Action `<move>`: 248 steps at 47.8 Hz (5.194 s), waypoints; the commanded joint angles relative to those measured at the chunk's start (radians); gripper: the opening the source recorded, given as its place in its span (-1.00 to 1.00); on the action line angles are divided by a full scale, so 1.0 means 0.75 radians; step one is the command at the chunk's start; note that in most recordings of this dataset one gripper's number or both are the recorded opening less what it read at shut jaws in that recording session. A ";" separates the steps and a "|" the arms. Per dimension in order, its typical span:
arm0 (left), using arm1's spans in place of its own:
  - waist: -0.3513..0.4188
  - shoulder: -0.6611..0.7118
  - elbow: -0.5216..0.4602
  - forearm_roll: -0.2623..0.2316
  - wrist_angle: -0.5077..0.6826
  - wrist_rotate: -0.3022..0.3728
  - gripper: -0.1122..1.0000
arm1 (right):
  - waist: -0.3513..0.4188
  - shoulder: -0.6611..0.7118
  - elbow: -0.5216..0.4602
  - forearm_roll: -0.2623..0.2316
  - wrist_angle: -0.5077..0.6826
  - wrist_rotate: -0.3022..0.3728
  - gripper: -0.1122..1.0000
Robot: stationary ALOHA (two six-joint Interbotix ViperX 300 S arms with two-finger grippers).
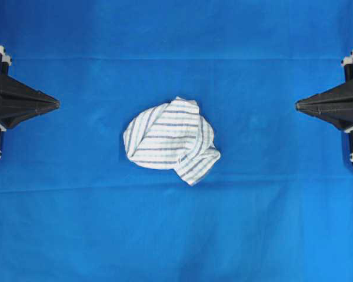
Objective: Hand over the towel.
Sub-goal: 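Move the left gripper toward the white striped towel, then grasp the towel with the left gripper and lift it up, then move the open right gripper toward the towel held by the left, then close the right gripper on the towel and open the left gripper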
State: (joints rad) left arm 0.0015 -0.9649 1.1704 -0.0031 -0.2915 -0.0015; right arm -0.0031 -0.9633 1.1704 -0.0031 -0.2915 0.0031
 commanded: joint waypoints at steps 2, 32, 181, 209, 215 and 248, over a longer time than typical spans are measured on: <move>0.002 0.049 -0.063 -0.008 -0.027 0.039 -0.80 | -0.010 0.014 -0.053 -0.004 0.006 -0.018 -0.80; 0.076 0.757 -0.485 -0.029 0.239 0.031 -0.18 | -0.010 0.051 -0.112 -0.008 0.133 -0.014 -0.80; 0.108 0.865 -0.765 -0.020 0.076 0.049 -0.72 | -0.098 0.777 -0.460 0.117 -0.055 0.033 0.53; 0.088 0.857 -0.755 -0.020 0.029 0.049 -0.72 | -0.121 1.080 -0.744 0.137 -0.053 0.025 0.53; 0.078 0.863 -0.761 -0.020 0.027 0.049 -0.72 | -0.121 1.078 -0.742 0.137 -0.047 0.025 0.43; 0.076 0.849 -0.747 -0.022 0.006 0.027 -0.42 | -0.121 1.025 -0.714 0.133 -0.014 0.016 -0.68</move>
State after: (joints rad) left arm 0.0629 -0.3037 0.6213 -0.0199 -0.2715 0.0230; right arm -0.0920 -0.1534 0.6381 0.0966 -0.3007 0.0153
